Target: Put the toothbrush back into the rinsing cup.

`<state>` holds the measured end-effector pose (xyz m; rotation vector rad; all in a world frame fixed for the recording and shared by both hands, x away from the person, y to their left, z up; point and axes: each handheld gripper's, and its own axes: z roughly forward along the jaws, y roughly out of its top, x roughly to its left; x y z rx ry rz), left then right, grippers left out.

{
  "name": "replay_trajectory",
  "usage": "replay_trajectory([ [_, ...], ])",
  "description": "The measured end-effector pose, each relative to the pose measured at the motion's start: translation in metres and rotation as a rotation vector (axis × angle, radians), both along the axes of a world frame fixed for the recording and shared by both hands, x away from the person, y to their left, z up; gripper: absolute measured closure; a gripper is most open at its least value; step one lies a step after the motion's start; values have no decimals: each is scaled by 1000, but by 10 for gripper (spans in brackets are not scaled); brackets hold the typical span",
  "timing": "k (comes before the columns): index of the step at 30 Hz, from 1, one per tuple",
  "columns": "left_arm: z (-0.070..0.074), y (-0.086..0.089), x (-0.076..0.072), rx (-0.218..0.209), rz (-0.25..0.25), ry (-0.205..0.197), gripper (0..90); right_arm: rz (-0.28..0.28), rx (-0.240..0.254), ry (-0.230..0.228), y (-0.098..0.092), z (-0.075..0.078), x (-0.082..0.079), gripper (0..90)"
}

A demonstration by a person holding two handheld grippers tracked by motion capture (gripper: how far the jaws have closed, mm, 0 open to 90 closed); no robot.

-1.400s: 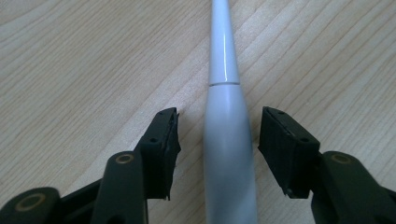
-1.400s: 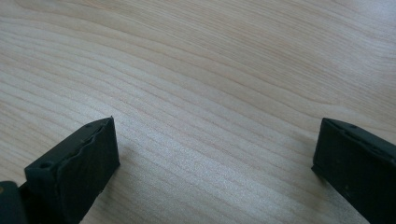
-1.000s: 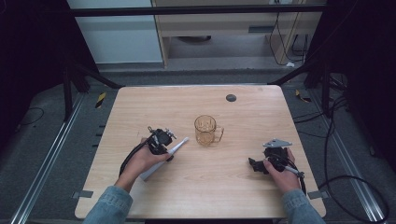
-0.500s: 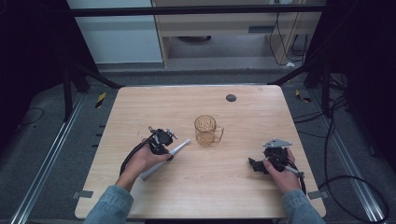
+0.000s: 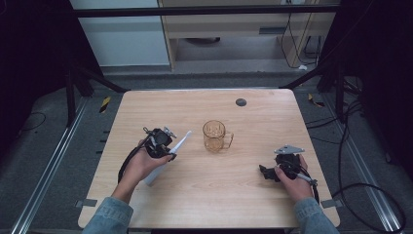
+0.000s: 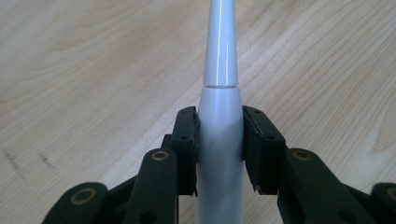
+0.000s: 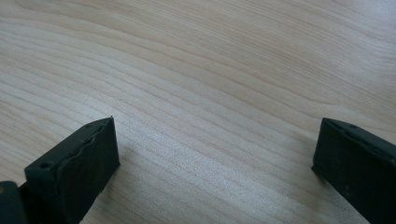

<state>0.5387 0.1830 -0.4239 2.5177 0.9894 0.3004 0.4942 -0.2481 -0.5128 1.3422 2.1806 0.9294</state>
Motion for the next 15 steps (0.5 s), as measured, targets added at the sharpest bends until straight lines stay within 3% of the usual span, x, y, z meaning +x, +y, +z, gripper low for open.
replay_trajectory([
  [4, 16, 1, -3, 3, -5, -39, 673, 1, -1, -1, 0, 0, 0, 4],
  [15, 48, 2, -10, -43, -4, -131, 673, 1, -1, -1, 0, 0, 0, 4],
])
